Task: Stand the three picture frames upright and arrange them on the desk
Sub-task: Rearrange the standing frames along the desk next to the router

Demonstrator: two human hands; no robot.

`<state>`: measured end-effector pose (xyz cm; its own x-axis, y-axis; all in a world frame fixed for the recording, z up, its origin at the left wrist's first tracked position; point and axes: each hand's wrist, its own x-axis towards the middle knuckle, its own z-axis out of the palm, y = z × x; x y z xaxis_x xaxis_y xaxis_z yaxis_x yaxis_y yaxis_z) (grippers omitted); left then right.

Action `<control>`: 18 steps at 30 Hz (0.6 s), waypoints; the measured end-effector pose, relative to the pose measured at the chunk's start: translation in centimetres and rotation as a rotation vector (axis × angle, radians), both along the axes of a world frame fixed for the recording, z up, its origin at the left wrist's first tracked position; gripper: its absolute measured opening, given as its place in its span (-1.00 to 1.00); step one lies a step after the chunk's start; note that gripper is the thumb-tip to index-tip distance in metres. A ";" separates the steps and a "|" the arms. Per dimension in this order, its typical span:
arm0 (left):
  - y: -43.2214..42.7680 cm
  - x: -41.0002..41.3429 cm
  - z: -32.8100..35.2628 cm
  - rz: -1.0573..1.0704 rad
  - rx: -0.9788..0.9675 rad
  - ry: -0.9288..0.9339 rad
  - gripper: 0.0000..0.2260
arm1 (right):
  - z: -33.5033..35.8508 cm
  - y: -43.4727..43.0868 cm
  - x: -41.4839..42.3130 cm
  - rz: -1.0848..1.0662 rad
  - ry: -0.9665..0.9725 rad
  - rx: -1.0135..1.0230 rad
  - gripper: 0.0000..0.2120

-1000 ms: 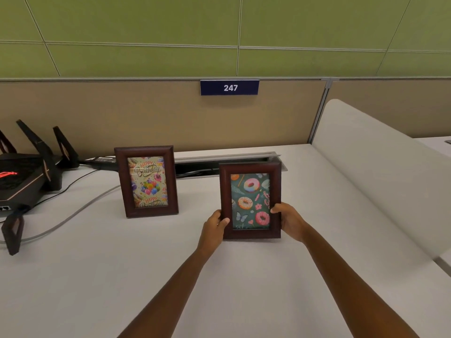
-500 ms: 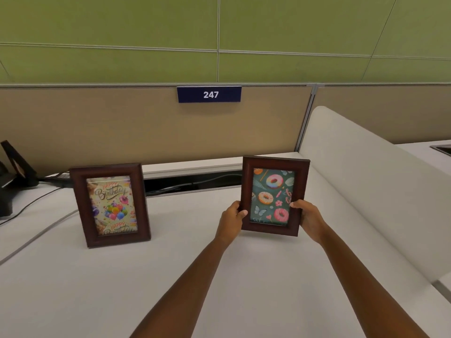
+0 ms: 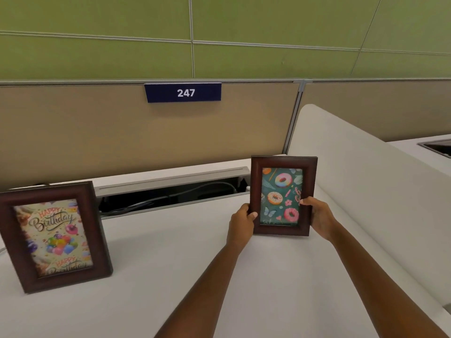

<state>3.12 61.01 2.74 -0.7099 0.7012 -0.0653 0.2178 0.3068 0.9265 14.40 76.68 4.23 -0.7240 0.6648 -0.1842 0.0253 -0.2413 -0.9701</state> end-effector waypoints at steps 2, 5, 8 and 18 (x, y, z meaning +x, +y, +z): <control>0.6 0.2 -0.1 -0.002 -0.007 0.009 -0.71 | 0.0 0.6 0.1 0.000 -0.003 -0.008 -0.75; 1.0 0.4 -0.1 -0.009 -0.025 0.030 -0.70 | -0.3 1.1 0.2 -0.009 0.006 -0.016 -0.82; 1.1 0.6 0.0 -0.025 -0.042 0.048 -0.68 | -0.8 1.3 0.3 -0.025 -0.001 -0.021 -0.86; -0.4 1.6 -1.6 0.006 0.052 -0.110 -0.71 | -3.1 1.0 1.3 -0.018 -0.141 0.107 -0.75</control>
<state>4.76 60.65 1.13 -0.7044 0.7017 -0.1065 0.1124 0.2585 0.9594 15.72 77.66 1.15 -0.6835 0.6988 -0.2109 0.1595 -0.1389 -0.9774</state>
